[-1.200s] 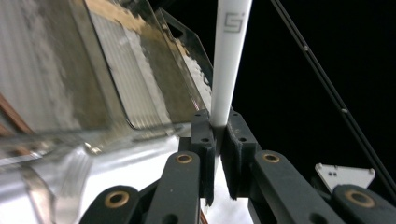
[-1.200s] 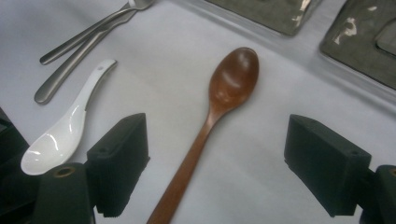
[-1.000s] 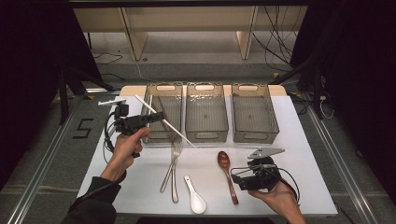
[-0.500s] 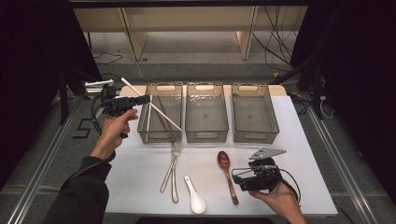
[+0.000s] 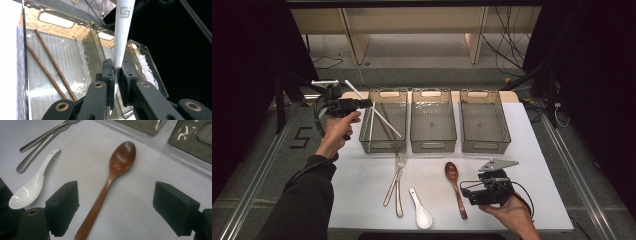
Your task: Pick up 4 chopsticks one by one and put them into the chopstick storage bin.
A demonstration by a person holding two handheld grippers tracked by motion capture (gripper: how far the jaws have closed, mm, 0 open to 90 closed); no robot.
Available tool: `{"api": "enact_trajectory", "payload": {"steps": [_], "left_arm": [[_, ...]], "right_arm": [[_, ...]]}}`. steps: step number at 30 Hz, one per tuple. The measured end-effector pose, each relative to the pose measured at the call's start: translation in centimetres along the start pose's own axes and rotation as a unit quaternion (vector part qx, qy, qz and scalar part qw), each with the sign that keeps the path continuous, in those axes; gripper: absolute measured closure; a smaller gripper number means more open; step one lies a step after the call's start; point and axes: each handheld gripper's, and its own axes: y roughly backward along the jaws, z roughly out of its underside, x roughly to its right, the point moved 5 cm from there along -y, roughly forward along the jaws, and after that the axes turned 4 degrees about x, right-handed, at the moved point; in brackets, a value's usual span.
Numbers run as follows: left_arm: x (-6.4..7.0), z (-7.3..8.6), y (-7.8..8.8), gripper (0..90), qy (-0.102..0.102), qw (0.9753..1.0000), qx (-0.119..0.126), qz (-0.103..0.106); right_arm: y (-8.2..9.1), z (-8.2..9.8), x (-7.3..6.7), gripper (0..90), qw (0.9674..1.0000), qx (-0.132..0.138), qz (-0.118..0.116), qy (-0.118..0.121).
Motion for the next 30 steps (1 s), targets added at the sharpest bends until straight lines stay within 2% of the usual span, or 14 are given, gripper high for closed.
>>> {"api": "enact_trajectory", "payload": {"steps": [13,16,30], "left_arm": [[-0.2,1.0,-2.2,82.9,-0.013,0.9991,-0.033,-0.023],[-0.2,1.2,-2.5,82.8,-0.022,0.9984,-0.043,-0.029],[-0.2,2.1,-3.6,82.6,-0.038,0.9957,-0.076,-0.036]], "right_arm": [[0.0,0.0,-0.1,22.0,1.0000,-0.001,-0.002,0.001],[-0.1,0.1,-0.2,22.0,1.0000,-0.002,-0.003,0.003],[0.0,0.1,-0.2,22.3,1.0000,-0.002,-0.004,0.003]]}}
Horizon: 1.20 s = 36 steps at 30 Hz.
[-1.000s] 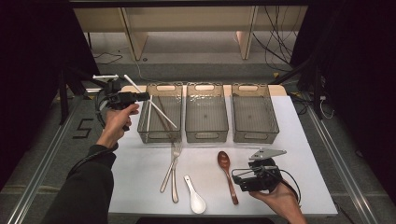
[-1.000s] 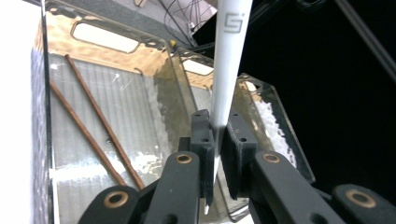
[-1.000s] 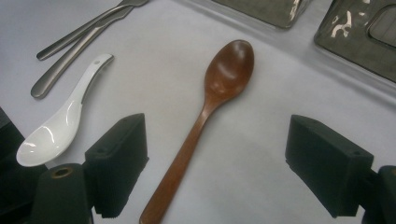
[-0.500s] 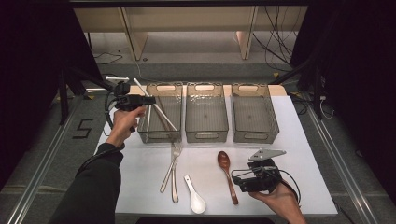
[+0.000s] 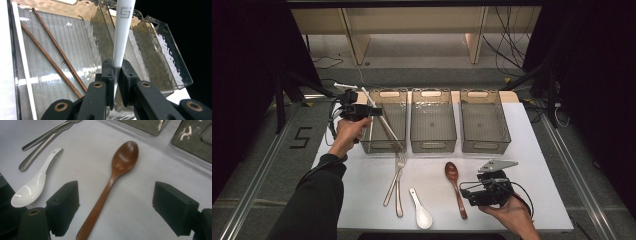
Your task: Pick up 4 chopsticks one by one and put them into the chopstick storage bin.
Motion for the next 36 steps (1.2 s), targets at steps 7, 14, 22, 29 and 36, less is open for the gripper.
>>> {"api": "enact_trajectory", "payload": {"steps": [7,14,22,29,36], "left_arm": [[0.0,0.3,-0.6,82.4,-0.004,0.9999,-0.013,-0.006],[-0.4,0.4,-1.3,78.7,-0.002,0.9997,-0.015,-0.017],[0.0,0.4,-1.7,48.7,-0.013,0.9991,-0.027,-0.031],[1.1,0.7,-1.0,37.5,-0.020,0.9996,-0.021,-0.008],[3.1,1.8,0.8,31.2,-0.051,0.9984,-0.009,0.021]], "right_arm": [[0.0,0.0,0.0,22.5,1.0000,0.000,-0.001,0.001],[0.0,0.0,0.0,22.8,1.0000,-0.001,-0.002,0.001],[-0.1,0.0,0.0,22.9,1.0000,-0.002,-0.003,0.002],[0.0,0.0,0.0,22.9,1.0000,0.001,-0.002,0.001],[0.1,0.0,0.1,23.0,1.0000,0.002,-0.001,0.002]]}}
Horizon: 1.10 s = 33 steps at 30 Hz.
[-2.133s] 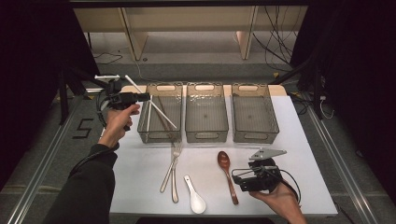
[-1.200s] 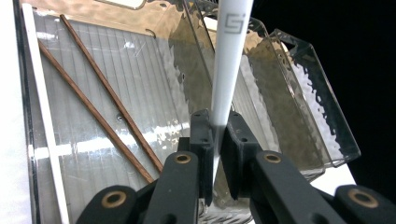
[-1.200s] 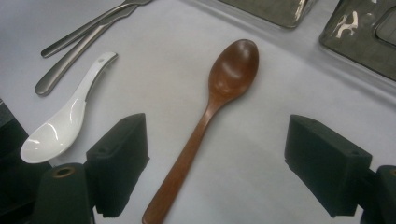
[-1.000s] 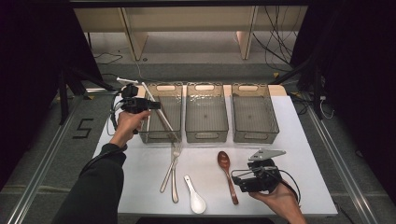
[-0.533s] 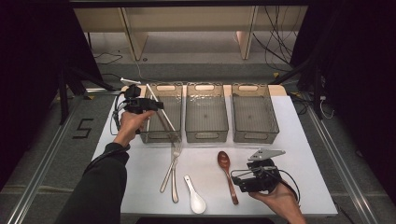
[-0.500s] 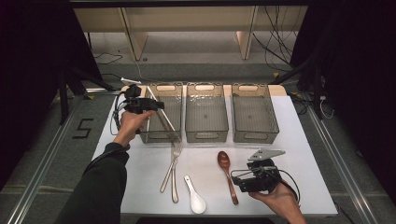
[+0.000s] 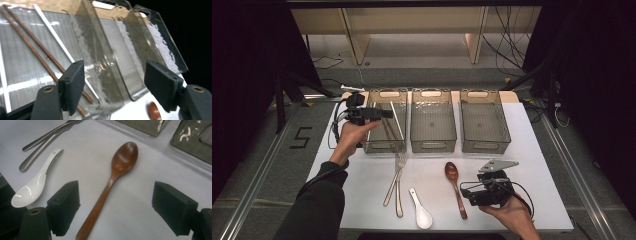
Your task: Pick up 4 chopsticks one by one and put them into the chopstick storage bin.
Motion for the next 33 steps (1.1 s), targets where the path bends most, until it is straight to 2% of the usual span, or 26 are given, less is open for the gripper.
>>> {"api": "enact_trajectory", "payload": {"steps": [2,5,8,14,20,33], "left_arm": [[0.6,0.4,0.6,30.2,-0.008,0.9999,0.002,0.006],[1.2,1.5,1.2,28.5,-0.023,0.9996,-0.009,0.012],[1.2,2.6,1.6,27.1,-0.022,0.9995,-0.017,0.017],[1.2,4.6,2.5,25.7,-0.029,0.9992,-0.012,0.024],[1.3,6.7,3.0,25.0,-0.043,0.9987,-0.019,0.022],[1.6,9.9,2.6,23.7,-0.072,0.9948,-0.072,-0.004]], "right_arm": [[0.0,0.0,0.0,23.0,1.0000,0.001,0.001,0.000],[0.1,0.0,0.0,23.0,1.0000,0.002,0.001,-0.001],[0.1,0.0,0.0,23.0,1.0000,0.002,0.001,0.000],[0.2,0.0,0.0,23.0,1.0000,0.007,0.003,-0.001],[-0.1,0.1,-0.1,23.1,1.0000,0.006,0.002,0.001],[-0.2,0.6,0.1,23.2,1.0000,0.007,0.002,0.000]]}}
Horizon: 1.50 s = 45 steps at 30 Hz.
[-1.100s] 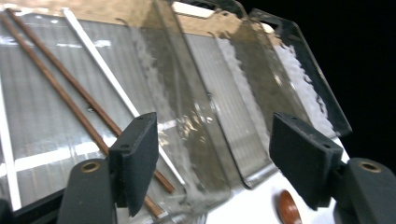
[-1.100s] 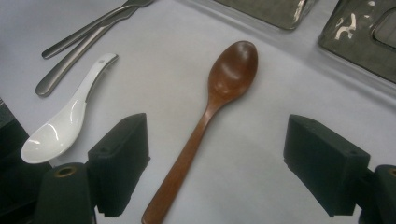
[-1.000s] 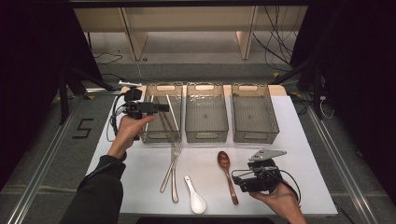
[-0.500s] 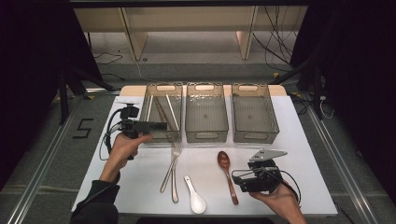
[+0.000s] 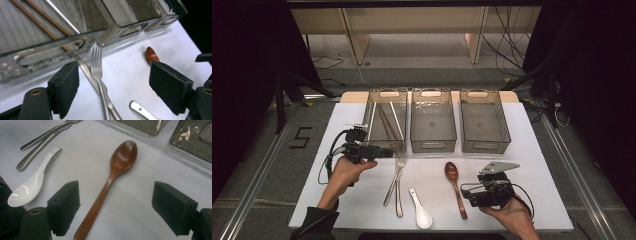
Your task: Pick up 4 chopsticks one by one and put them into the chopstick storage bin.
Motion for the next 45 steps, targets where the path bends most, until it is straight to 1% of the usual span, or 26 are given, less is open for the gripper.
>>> {"api": "enact_trajectory", "payload": {"steps": [2,4,9,12,14,16,18,20,22,24,26,30,32,37,40,41,43,45], "left_arm": [[0.1,0.5,0.0,23.5,-0.009,0.9999,-0.009,-0.008],[0.3,1.0,-0.2,23.5,-0.013,0.9997,-0.017,-0.013],[0.6,2.2,-0.9,23.5,-0.029,0.9983,-0.043,-0.026],[0.7,2.8,-1.3,23.8,-0.039,0.9970,-0.055,-0.039],[0.6,3.2,-1.5,24.2,-0.046,0.9955,-0.066,-0.050],[0.5,3.5,-1.6,24.6,-0.052,0.9941,-0.073,-0.062],[0.4,3.8,-1.7,24.9,-0.054,0.9930,-0.082,-0.065],[0.5,4.0,-1.9,25.2,-0.053,0.9927,-0.085,-0.067],[0.6,4.3,-2.1,25.5,-0.055,0.9917,-0.092,-0.070],[0.7,4.6,-2.3,26.1,-0.059,0.9909,-0.100,-0.069],[0.9,4.8,-2.5,26.3,-0.058,0.9908,-0.100,-0.069],[1.0,5.2,-2.7,27.2,-0.066,0.9893,-0.110,-0.070],[1.2,5.3,-2.8,27.5,-0.068,0.9892,-0.110,-0.068],[2.2,5.7,-2.9,27.6,-0.073,0.9894,-0.112,-0.057],[2.8,6.0,-3.0,27.6,-0.084,0.9879,-0.119,-0.053],[3.0,6.0,-3.1,27.5,-0.081,0.9886,-0.115,-0.052],[3.1,6.1,-3.0,27.5,-0.086,0.9881,-0.117,-0.052],[3.3,6.2,-2.9,27.3,-0.083,0.9889,-0.113,-0.049]], "right_arm": [[0.1,0.1,0.1,23.2,1.0000,0.001,0.001,-0.002],[0.1,0.1,0.2,23.2,1.0000,0.005,0.001,-0.002],[0.2,0.2,0.3,23.2,1.0000,0.005,0.003,-0.005],[0.2,0.4,0.3,23.2,1.0000,0.004,0.004,-0.006],[0.2,0.4,0.3,23.2,1.0000,0.003,0.003,-0.006],[0.2,0.4,0.2,23.2,1.0000,0.002,0.004,-0.006],[0.2,0.4,0.3,23.2,1.0000,0.002,0.004,-0.005],[0.2,0.5,0.3,23.3,1.0000,0.003,0.004,-0.005],[0.2,0.5,0.3,23.3,1.0000,0.003,0.003,-0.004],[0.2,0.6,0.4,23.4,1.0000,0.002,0.004,-0.004],[0.2,0.6,0.4,23.4,1.0000,0.003,0.004,-0.006],[0.2,0.7,0.4,23.5,1.0000,0.002,0.004,-0.006],[0.2,0.8,0.4,23.5,1.0000,0.002,0.004,-0.006],[0.2,0.8,0.4,23.5,1.0000,0.000,0.005,-0.008],[0.1,0.9,0.3,23.6,1.0000,-0.001,0.004,-0.006],[0.1,0.9,0.3,23.6,1.0000,-0.001,0.004,-0.006],[0.1,0.9,0.3,23.7,1.0000,-0.001,0.004,-0.006],[0.1,0.9,0.2,23.8,1.0000,-0.002,0.005,-0.006]]}}
